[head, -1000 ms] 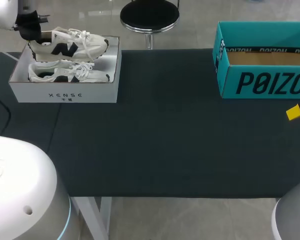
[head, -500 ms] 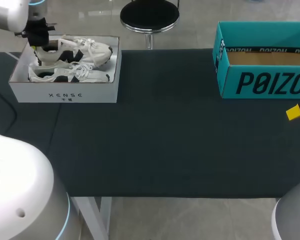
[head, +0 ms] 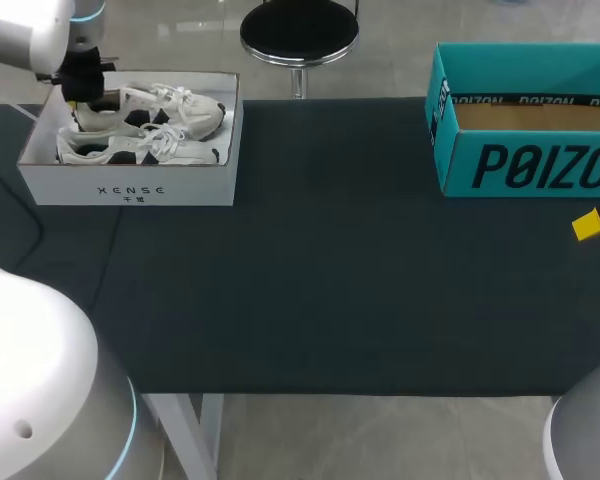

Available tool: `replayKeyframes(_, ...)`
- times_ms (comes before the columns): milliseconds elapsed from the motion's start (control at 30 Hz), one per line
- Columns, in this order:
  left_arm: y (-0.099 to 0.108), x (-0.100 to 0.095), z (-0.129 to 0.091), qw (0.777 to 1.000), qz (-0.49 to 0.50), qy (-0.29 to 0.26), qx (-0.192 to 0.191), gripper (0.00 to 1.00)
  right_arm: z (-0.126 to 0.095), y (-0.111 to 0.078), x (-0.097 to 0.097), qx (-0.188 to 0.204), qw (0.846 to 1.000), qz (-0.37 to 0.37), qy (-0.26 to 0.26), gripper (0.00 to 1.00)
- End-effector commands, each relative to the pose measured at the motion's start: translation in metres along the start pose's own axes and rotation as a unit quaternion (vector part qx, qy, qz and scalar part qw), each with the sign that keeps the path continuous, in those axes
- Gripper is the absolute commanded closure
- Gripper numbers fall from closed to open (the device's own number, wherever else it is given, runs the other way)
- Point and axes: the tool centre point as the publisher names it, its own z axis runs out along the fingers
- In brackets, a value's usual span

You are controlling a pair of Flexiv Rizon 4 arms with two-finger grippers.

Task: Take the shoe out of the shoebox, open the shoe tongue, remove and reinsert the insole, then place the shoe into the shoebox

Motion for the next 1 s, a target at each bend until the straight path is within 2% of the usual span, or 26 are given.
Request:
replayKeyframes(33,0.003,-0.003,0.007,1.0,-0.001,-0.001,-0.001,1.0,0.0,-0.006,0.001,-0.005,1.0,0.0,-0.002,0.0)
replayKeyframes(533,0.011,-0.011,0.015,0.999,0.029,-0.031,-0.016,1.0,0.0,-0.006,0.001,-0.005,1.0,0.0,-0.002,0.0)
replayKeyframes(900,0.01,-0.01,0.02,0.999,0.03,-0.02,-0.029,1.0,0.0,-0.006,0.001,-0.005,1.0,0.0,-0.002,0.0)
replayKeyframes(933,0.01,-0.011,0.02,0.999,0.018,-0.021,-0.036,0.78,0.0,-0.006,0.001,-0.005,1.0,0.0,-0.002,0.0)
replayKeyframes(967,0.01,-0.012,0.018,0.999,0.016,-0.019,-0.029,0.0,0.0,-0.006,0.001,-0.005,1.0,0.0,-0.002,0.0)
replayKeyframes(1000,0.011,-0.011,0.016,0.999,0.014,-0.024,-0.022,0.0,0.0,-0.006,0.001,-0.005,1.0,0.0,-0.002,0.0)
